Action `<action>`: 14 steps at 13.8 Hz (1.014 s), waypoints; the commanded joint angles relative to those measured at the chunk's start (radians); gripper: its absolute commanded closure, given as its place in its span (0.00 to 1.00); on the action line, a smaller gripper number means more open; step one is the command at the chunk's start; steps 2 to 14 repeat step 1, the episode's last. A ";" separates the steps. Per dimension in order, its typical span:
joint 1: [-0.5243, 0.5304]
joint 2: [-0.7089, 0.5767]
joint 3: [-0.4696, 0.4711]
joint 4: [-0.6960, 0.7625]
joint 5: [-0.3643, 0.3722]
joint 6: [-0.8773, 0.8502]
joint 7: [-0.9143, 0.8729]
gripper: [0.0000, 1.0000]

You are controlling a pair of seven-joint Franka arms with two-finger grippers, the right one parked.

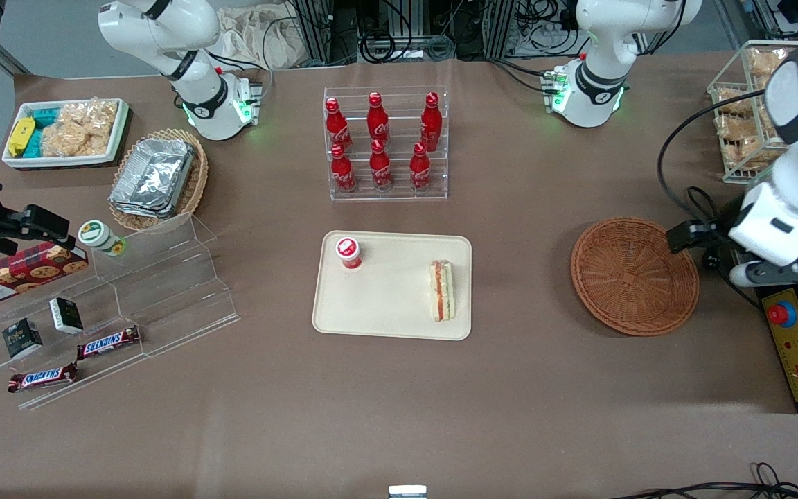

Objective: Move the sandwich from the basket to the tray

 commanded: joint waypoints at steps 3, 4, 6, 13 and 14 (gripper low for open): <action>-0.027 0.020 0.034 0.056 -0.001 -0.060 0.148 0.00; -0.027 0.020 0.034 0.056 -0.001 -0.060 0.148 0.00; -0.027 0.020 0.034 0.056 -0.001 -0.060 0.148 0.00; -0.027 0.020 0.034 0.056 -0.001 -0.060 0.148 0.00; -0.027 0.020 0.034 0.056 -0.001 -0.060 0.148 0.00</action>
